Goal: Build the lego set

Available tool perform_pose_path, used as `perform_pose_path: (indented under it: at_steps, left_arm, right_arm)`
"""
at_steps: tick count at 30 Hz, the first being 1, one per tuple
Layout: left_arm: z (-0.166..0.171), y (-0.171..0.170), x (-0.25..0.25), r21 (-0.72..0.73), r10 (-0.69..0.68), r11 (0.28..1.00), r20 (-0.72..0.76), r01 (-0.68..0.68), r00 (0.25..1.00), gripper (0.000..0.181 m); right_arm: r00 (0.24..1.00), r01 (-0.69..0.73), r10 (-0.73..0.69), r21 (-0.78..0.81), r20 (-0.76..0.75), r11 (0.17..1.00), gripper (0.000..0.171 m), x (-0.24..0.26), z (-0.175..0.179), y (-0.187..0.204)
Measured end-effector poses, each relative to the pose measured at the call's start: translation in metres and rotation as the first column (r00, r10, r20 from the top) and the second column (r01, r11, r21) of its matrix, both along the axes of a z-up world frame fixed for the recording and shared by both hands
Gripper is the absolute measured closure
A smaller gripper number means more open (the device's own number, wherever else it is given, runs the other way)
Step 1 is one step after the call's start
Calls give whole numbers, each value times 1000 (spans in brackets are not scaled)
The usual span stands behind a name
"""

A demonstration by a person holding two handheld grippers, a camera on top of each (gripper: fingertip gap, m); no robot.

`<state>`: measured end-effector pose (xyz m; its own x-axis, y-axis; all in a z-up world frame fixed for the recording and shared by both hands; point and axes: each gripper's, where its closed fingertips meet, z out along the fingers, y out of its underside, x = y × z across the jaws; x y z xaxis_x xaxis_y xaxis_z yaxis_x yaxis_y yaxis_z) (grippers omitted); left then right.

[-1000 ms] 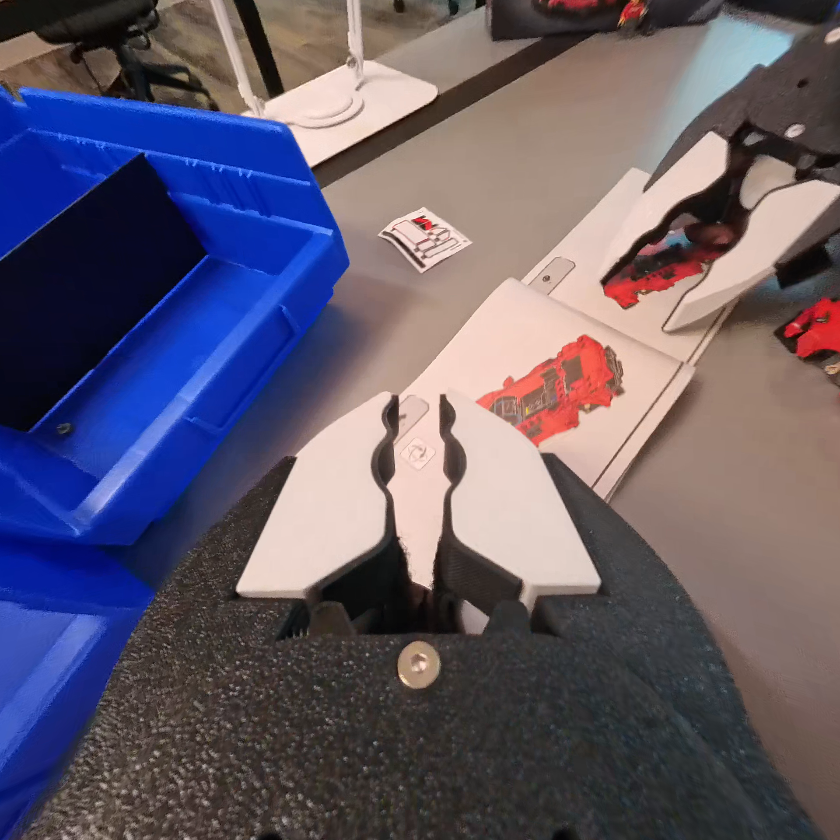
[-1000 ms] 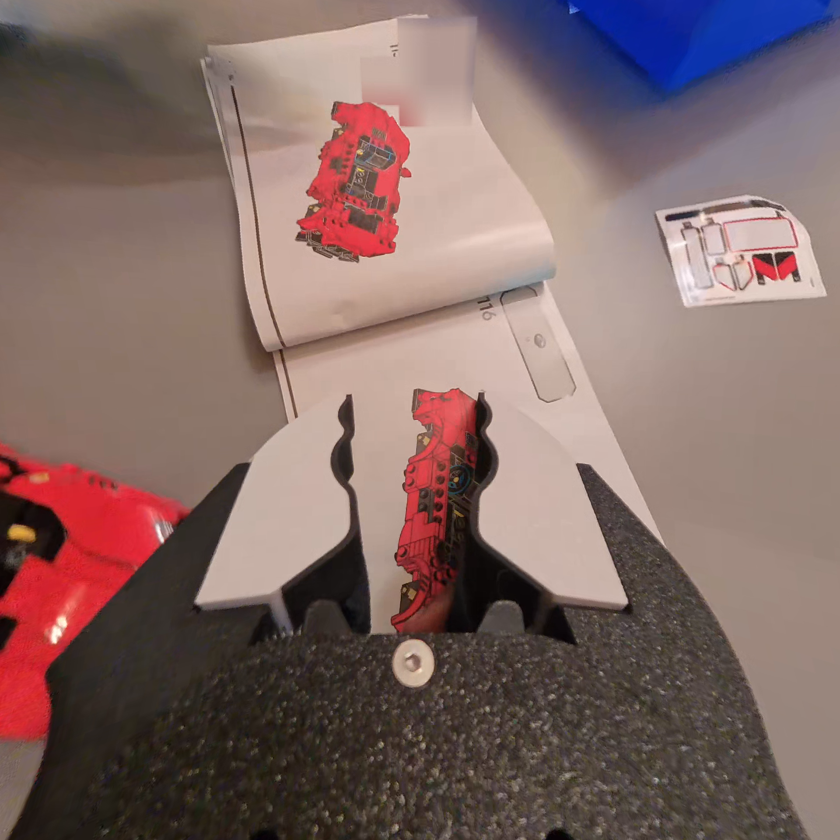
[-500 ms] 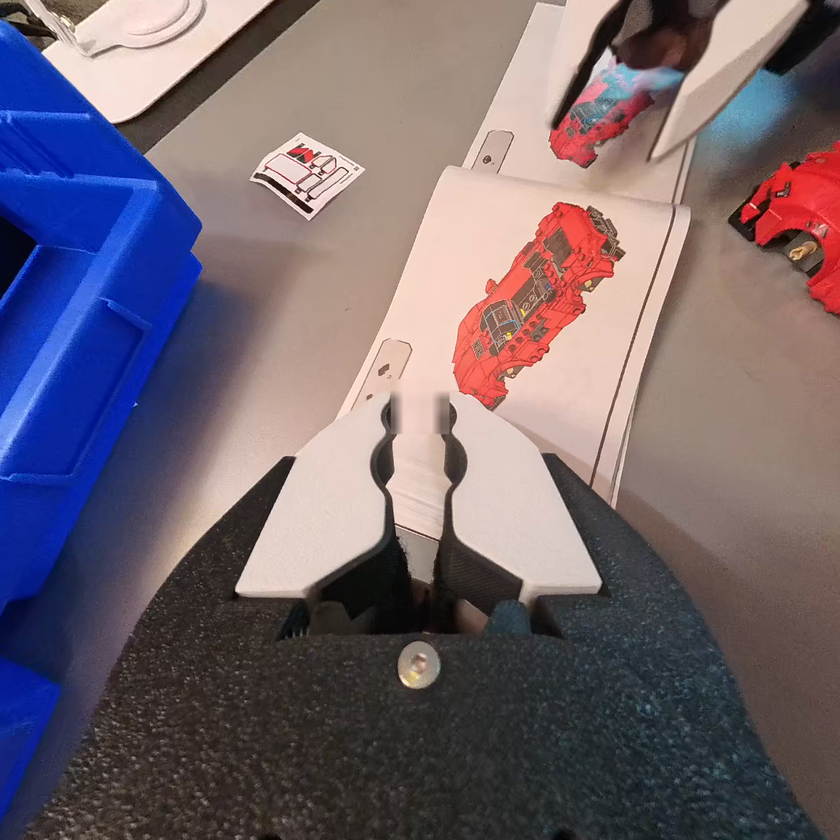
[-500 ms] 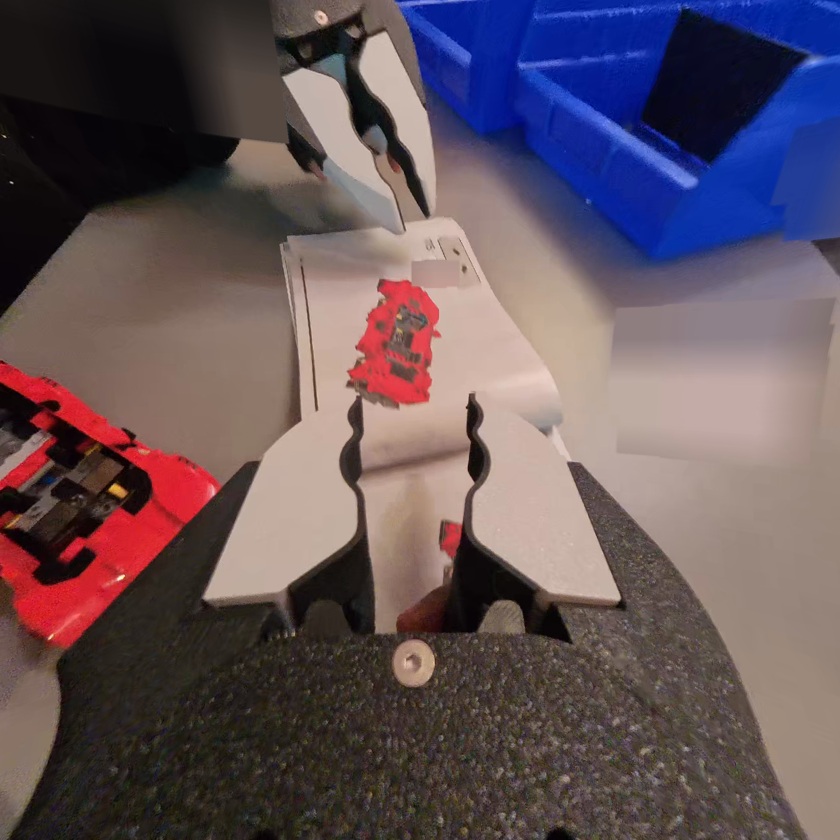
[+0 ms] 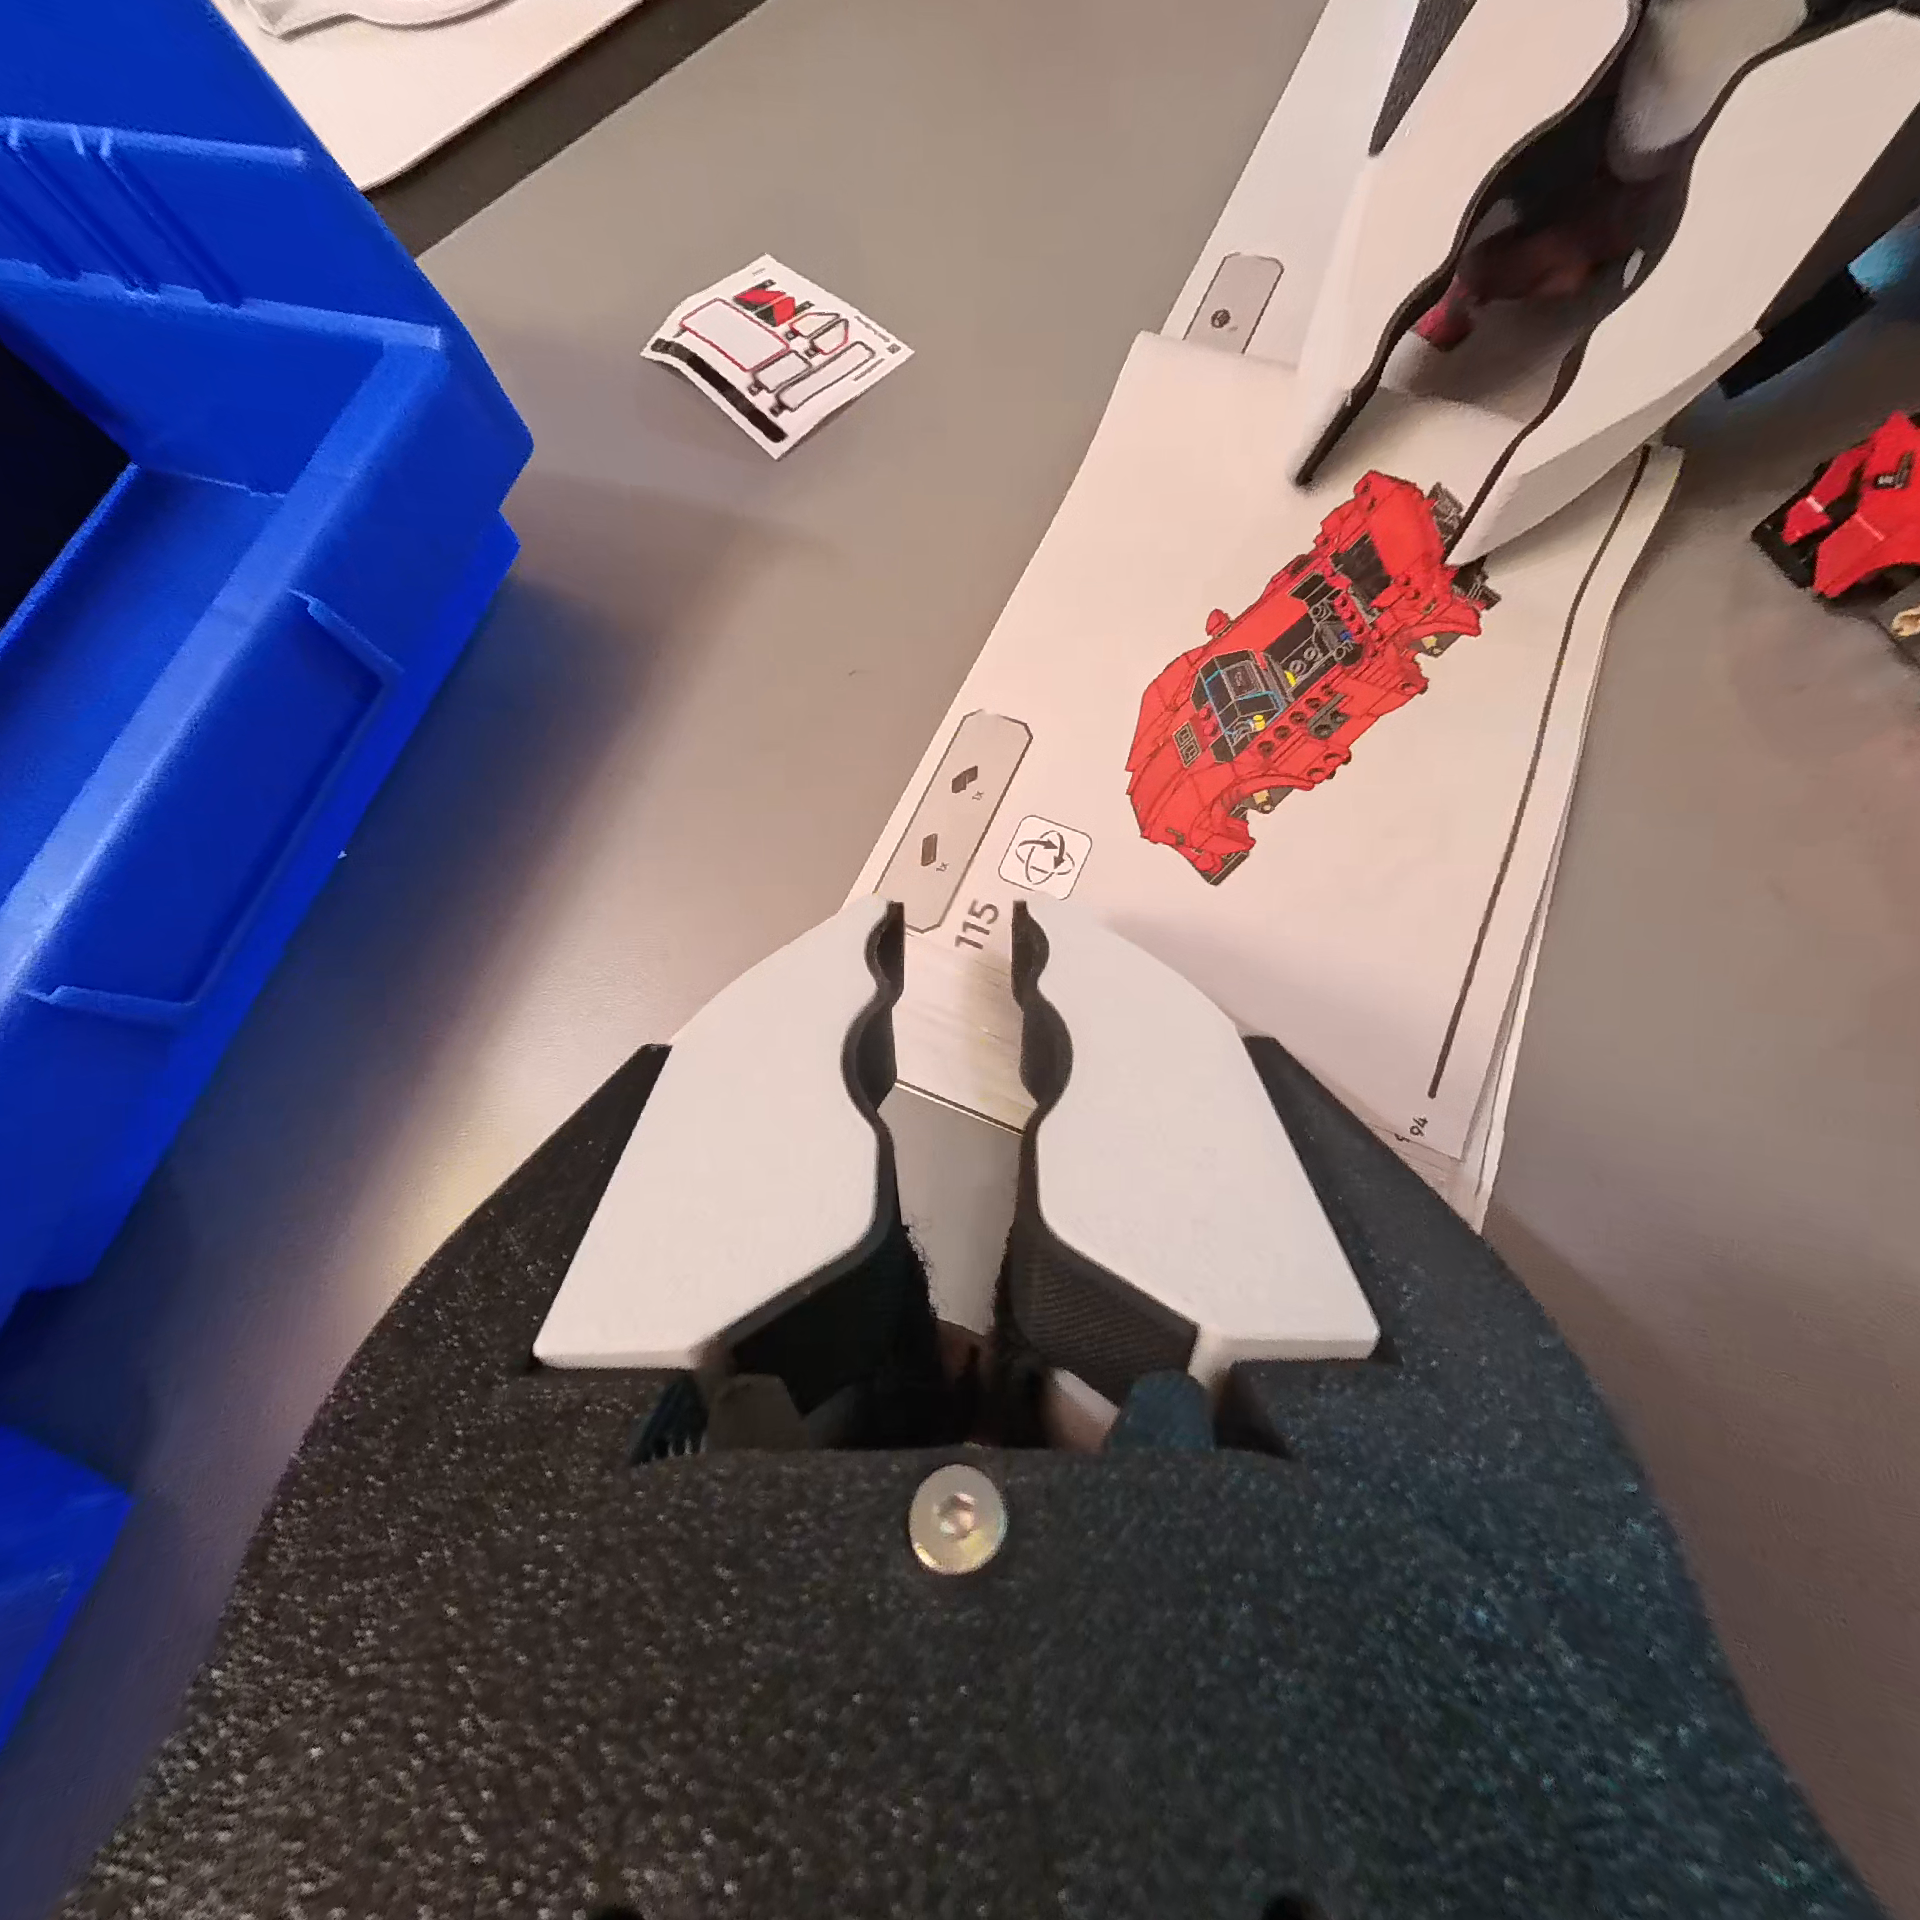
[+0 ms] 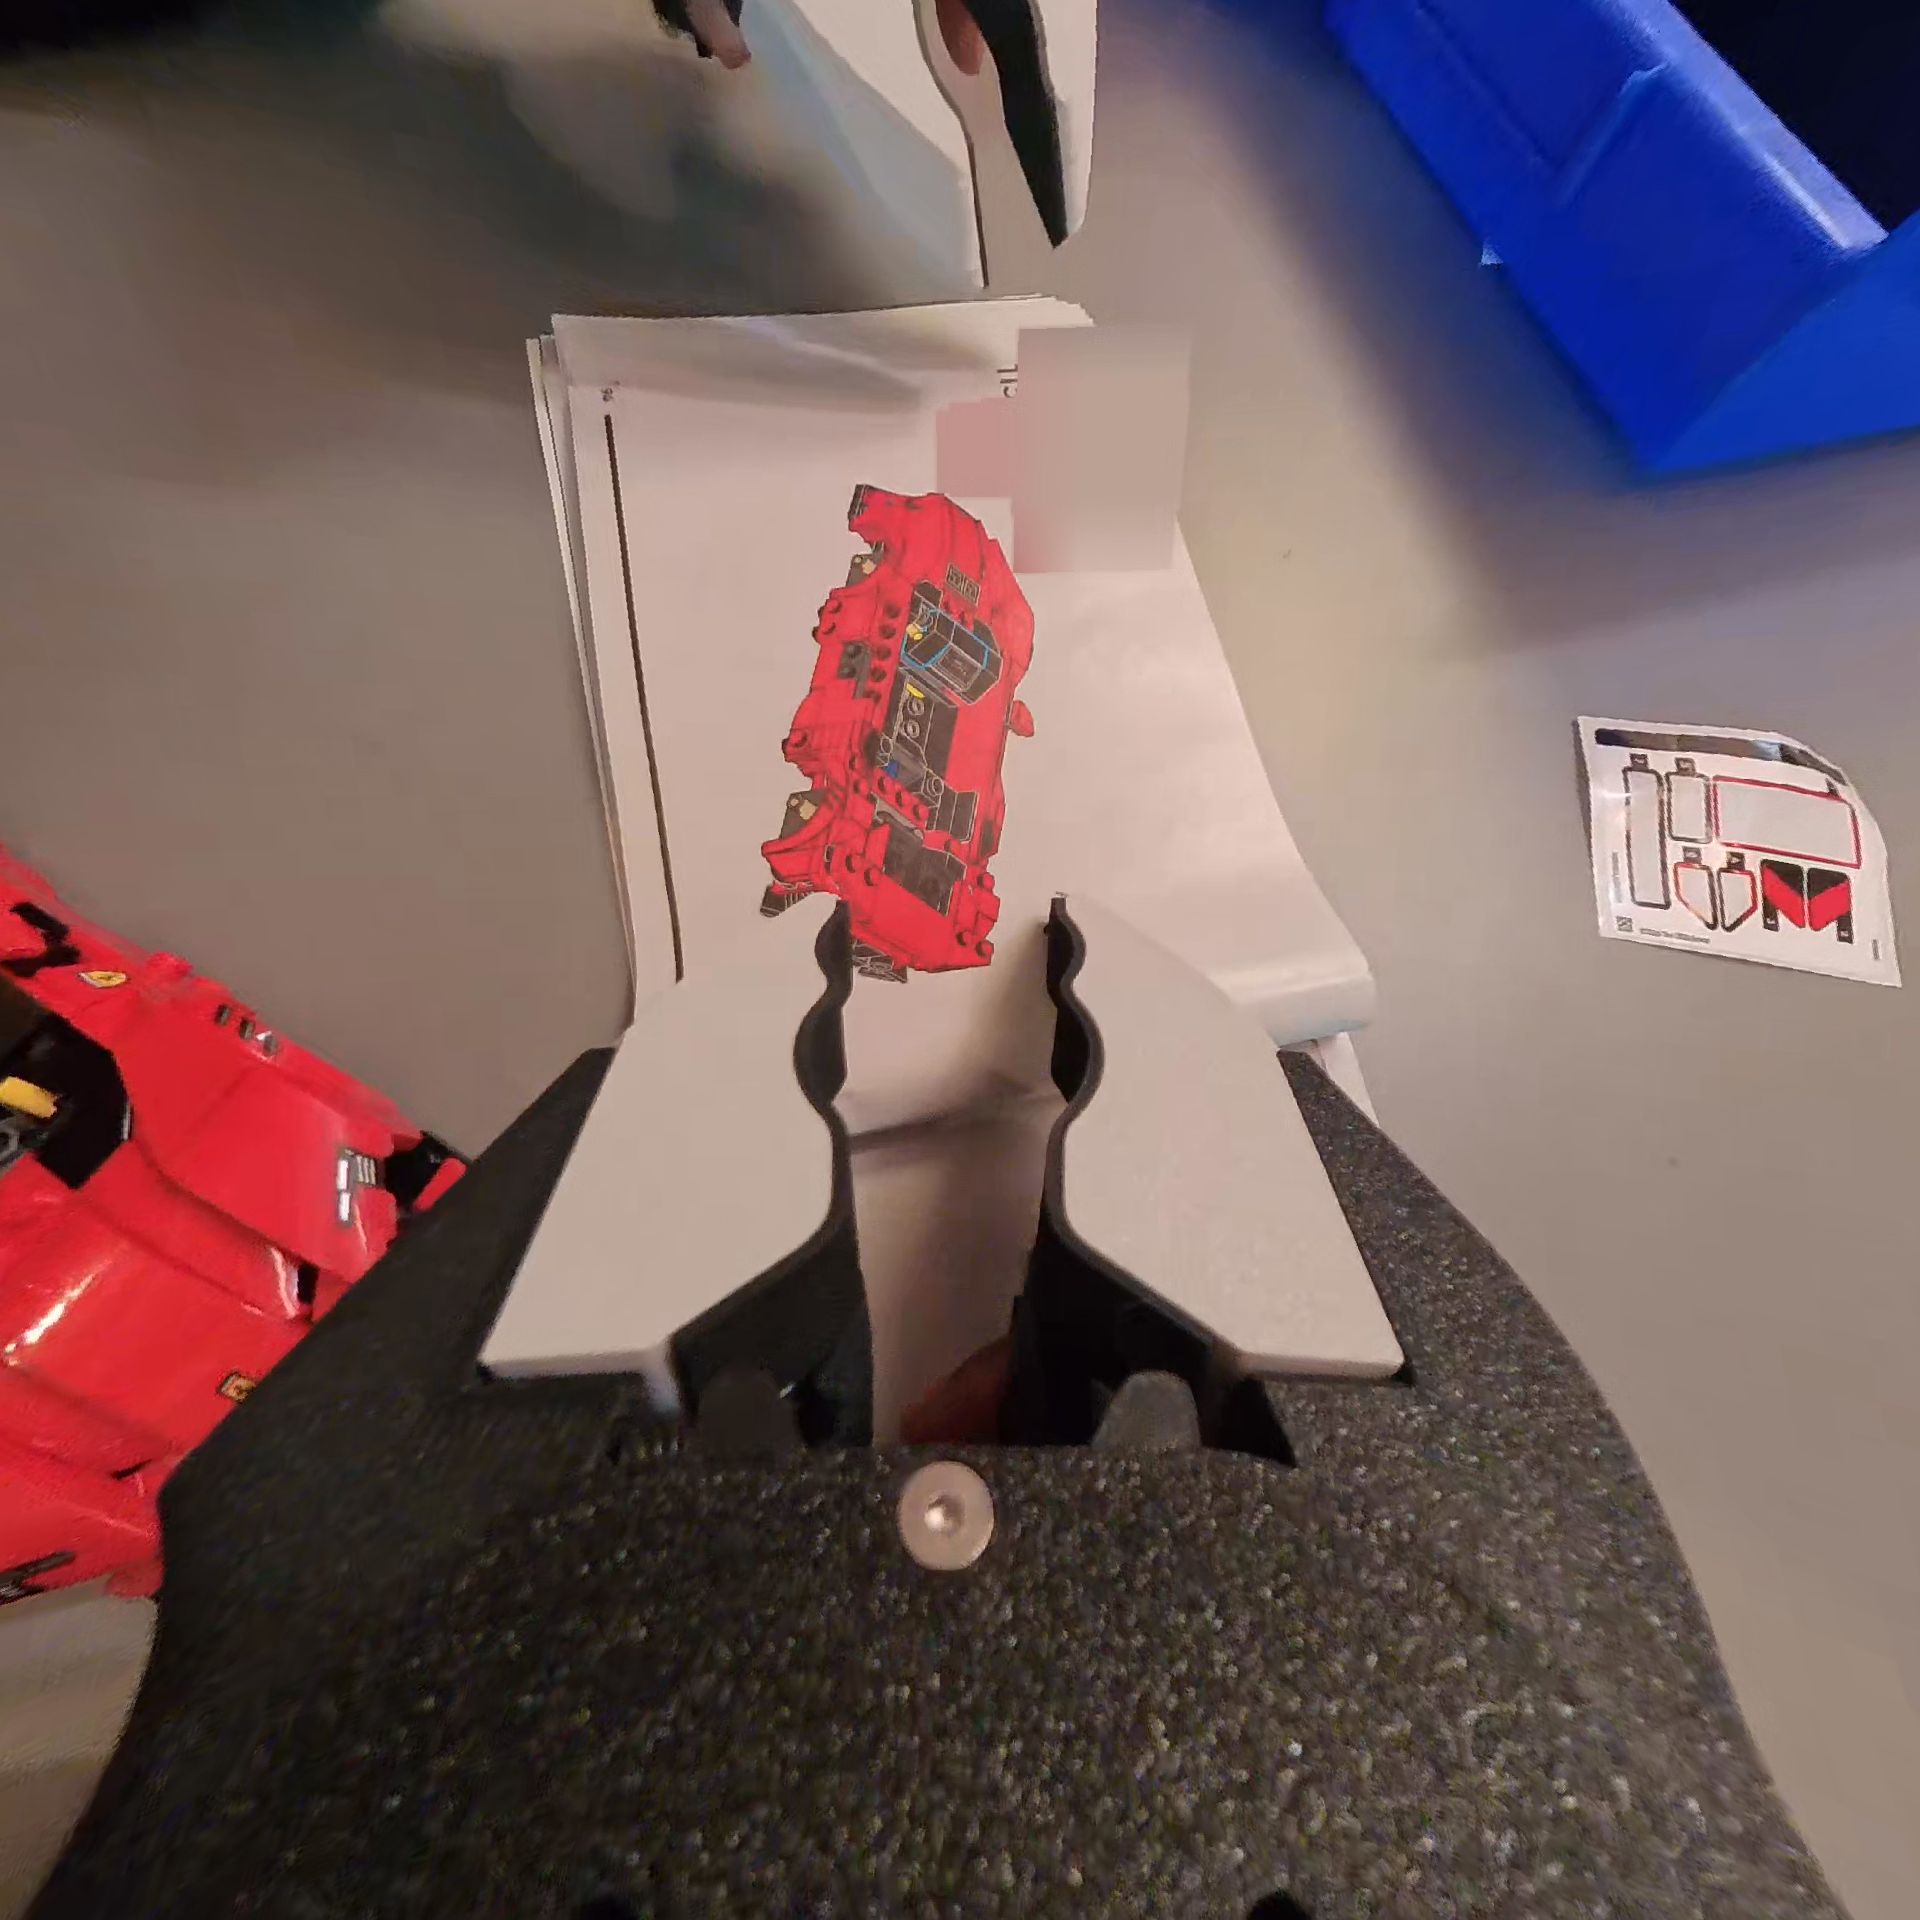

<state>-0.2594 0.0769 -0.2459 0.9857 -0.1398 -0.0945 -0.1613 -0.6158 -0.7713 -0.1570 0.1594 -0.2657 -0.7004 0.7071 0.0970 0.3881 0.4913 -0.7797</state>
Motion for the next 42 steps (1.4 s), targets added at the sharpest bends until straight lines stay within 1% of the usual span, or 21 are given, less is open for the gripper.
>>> perform_pose_path:
  at_steps: [4,7,9,11,13,17,25,27,29,31,32,34,36,38,39,40,42]
  left_arm:
    - [-3,-1,0,-19,1,1000,-10,-1,1000,161]
    - [-1,-2,-12,-13,76,997,-5,-76,997,160]
    - [2,-3,-18,4,113,994,37,-114,993,160]
    - [6,-3,-17,25,114,993,71,-116,991,161]
    - [7,-2,-17,28,116,993,59,-118,991,160]
    - [0,-3,-17,-12,112,994,26,-112,993,157]
    - [2,-2,-15,3,104,995,41,-104,994,154]
    - [5,-1,-12,19,97,995,47,-98,994,153]
    - [11,1,-11,48,96,994,38,-98,995,153]
    - [13,2,-14,68,105,992,9,-106,994,154]
    - [14,2,-16,74,110,991,-5,-110,994,154]
    - [16,4,-18,96,117,989,-14,-115,993,154]
    - [23,6,-18,131,122,984,3,-122,992,154]
    - [33,6,-18,166,145,975,13,-145,989,154]
    - [38,5,-19,186,164,969,11,-163,986,154]
    - [44,4,-18,204,182,962,11,-180,983,154]
    - [54,3,-15,234,212,950,12,-208,977,155]
  right_arm:
    - [1000,-1,1,-3,5,1000,135,0,0,0]
    - [1000,-1,1,-5,7,1000,135,0,0,0]
    - [1000,-2,2,-5,8,1000,135,0,0,0]
    - [1000,-3,3,-7,10,1000,135,0,0,0]
    - [1000,-3,3,-8,10,1000,135,0,0,0]
    - [1000,-3,3,-7,10,1000,135,0,0,-1]
    - [1000,1,0,-26,15,1000,135,-1,1,0]
    - [995,85,-88,-66,-46,994,109,-8,14,5]
    - [986,119,-136,-164,-94,979,108,-4,49,-1]
    - [950,212,-246,-181,-191,960,107,8,95,-2]
    - [922,275,-316,-194,-224,942,106,21,117,-2]
    - [881,380,-418,-193,-221,905,107,65,149,-5]
    - [841,490,-503,-114,-197,864,114,127,169,7]
    - [779,602,-592,-16,-208,798,130,199,188,37]
    - [735,665,-645,37,-210,746,136,235,194,59]
    - [699,712,-690,87,-189,697,137,271,196,80]
    - [665,745,-742,153,-88,649,137,334,187,114]
